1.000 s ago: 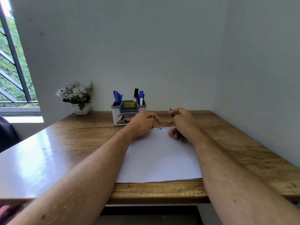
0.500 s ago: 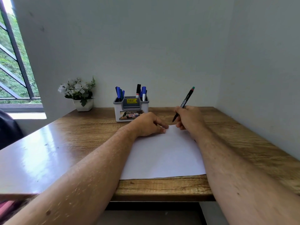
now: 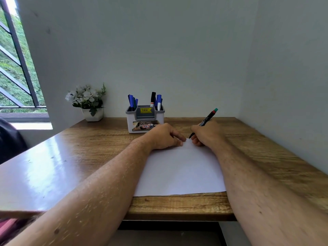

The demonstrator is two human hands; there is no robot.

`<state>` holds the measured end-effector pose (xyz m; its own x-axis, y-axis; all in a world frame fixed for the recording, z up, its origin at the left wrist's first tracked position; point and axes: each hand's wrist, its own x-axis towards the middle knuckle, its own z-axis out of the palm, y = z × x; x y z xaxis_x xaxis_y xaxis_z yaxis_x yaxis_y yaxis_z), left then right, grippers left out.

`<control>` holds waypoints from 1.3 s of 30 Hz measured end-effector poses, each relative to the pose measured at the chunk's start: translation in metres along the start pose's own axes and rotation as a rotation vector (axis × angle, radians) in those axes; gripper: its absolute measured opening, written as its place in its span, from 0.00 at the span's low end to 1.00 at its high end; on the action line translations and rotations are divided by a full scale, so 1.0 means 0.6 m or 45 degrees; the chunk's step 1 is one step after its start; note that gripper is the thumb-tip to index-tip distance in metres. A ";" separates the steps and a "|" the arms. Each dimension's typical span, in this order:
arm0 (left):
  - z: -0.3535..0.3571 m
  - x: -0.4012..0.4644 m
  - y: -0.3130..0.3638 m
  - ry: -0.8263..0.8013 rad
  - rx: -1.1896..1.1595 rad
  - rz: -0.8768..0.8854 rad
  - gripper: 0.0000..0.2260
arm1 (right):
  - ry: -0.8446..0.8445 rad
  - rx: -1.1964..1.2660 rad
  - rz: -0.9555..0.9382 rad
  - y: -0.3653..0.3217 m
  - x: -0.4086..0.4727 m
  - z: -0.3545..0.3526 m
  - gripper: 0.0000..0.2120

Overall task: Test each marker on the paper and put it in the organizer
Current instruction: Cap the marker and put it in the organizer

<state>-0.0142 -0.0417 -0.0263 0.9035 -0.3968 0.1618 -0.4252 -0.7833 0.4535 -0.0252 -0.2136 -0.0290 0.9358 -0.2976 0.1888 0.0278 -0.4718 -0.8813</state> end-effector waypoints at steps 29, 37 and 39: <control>-0.002 0.000 -0.002 0.151 -0.223 -0.010 0.10 | 0.081 0.069 -0.032 -0.004 0.004 -0.001 0.09; -0.034 0.000 -0.007 0.553 -1.546 -0.165 0.18 | -0.223 0.932 -0.117 -0.036 -0.015 -0.012 0.05; -0.036 0.002 -0.005 0.620 -1.607 -0.209 0.18 | -0.330 1.026 -0.109 -0.041 -0.023 -0.013 0.08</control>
<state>-0.0110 -0.0295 -0.0086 0.9772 0.0711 0.2001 -0.2120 0.2664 0.9403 -0.0419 -0.2044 -0.0069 0.9674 -0.0418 0.2500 0.2515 0.2804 -0.9264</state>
